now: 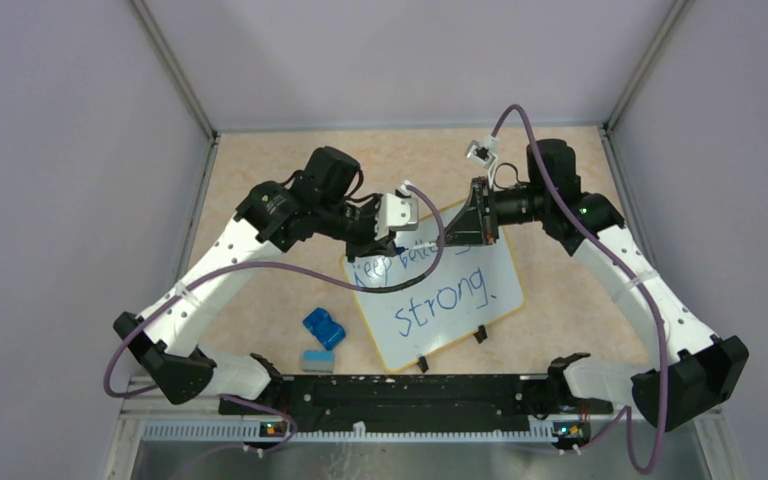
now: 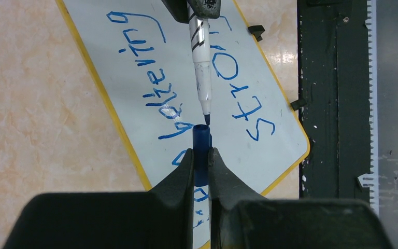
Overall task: Write a sentence on the whiteboard
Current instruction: Insert the whiteboard marker into the whiteboard.
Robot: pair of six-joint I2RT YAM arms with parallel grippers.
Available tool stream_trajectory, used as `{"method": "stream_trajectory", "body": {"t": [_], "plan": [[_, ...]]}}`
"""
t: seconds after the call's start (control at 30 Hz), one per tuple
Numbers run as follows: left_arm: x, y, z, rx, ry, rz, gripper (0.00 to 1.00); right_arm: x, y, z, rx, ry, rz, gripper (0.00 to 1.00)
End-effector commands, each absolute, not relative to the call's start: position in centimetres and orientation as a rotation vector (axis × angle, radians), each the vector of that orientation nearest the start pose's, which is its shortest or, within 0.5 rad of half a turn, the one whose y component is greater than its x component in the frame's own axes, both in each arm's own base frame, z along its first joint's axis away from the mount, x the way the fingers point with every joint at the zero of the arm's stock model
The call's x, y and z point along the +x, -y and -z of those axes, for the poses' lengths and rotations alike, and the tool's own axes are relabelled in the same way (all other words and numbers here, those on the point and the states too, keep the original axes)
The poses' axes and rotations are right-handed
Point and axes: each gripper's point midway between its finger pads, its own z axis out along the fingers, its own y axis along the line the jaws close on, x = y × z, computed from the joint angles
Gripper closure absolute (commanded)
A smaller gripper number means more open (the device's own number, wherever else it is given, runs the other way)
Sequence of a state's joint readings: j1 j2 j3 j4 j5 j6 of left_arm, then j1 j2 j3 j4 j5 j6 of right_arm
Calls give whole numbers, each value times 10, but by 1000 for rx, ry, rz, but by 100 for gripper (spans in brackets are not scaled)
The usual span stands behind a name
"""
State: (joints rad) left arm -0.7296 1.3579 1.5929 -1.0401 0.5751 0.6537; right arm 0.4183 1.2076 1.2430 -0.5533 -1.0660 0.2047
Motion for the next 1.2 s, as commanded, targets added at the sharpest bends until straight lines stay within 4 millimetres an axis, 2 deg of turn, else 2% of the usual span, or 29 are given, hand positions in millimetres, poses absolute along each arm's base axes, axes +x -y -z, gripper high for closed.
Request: {"method": "stream_trajectory", "body": {"t": [0.0, 0.53, 1.03, 1.17], "plan": [[196, 281, -305, 1675, -1551, 726, 100, 195, -261, -323, -926, -1876, -1445, 100], [194, 284, -306, 1683, -1547, 734, 100, 199, -261, -318, -938, -1892, -1394, 100], [205, 294, -296, 1679, -1597, 661, 100, 202, -265, -314, -945, -1903, -1381, 100], [206, 300, -304, 1644, -1592, 680, 100, 204, -265, -308, -938, -1915, -1364, 100]]}}
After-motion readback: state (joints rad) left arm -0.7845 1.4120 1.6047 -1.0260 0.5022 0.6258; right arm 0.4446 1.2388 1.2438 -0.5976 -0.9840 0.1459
